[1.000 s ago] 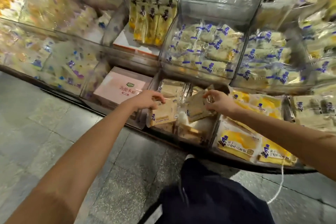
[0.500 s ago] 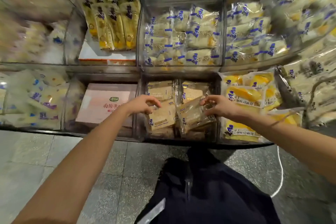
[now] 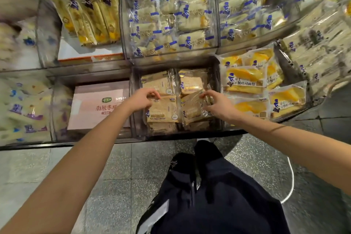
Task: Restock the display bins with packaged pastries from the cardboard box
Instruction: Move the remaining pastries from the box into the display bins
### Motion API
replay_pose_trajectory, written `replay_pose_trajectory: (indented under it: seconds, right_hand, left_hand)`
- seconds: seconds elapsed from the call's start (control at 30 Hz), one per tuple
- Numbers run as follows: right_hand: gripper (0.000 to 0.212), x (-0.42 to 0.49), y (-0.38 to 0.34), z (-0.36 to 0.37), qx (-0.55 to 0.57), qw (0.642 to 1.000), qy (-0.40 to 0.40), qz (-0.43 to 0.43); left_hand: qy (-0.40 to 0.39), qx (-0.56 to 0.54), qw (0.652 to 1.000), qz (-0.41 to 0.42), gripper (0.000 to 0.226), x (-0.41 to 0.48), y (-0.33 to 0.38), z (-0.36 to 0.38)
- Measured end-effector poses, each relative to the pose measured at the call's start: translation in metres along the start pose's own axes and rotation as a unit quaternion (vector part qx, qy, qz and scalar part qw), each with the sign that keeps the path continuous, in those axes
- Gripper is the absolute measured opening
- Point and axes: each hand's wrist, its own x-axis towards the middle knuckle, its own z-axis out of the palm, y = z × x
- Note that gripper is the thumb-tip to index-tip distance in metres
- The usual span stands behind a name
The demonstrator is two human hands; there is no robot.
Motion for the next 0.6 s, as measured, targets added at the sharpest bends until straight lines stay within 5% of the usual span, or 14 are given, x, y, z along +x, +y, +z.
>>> replay_pose_trajectory:
  seconds: [0.1,0.37,0.47,0.6]
  right_hand:
    - [0.032,-0.001,0.007,0.015,-0.084,0.994,0.067,-0.017]
    - [0.056,0.005,0.007,0.031,-0.246,0.968,0.013,-0.040]
    - [0.048,0.007,0.010,0.037,-0.358,0.930,0.007,-0.084]
    - [0.080,0.011,0.015,0.037,-0.478,0.866,-0.043,-0.140]
  left_hand:
    - [0.021,0.161,0.986,0.028,0.035,-0.001,-0.001,0.009]
    - [0.083,0.407,0.909,0.037,0.093,-0.017,-0.011,0.056]
    - [0.077,0.427,0.900,0.040,0.111,-0.017,-0.018,0.068]
    - [0.087,0.463,0.877,0.097,0.106,-0.017,-0.024,0.072]
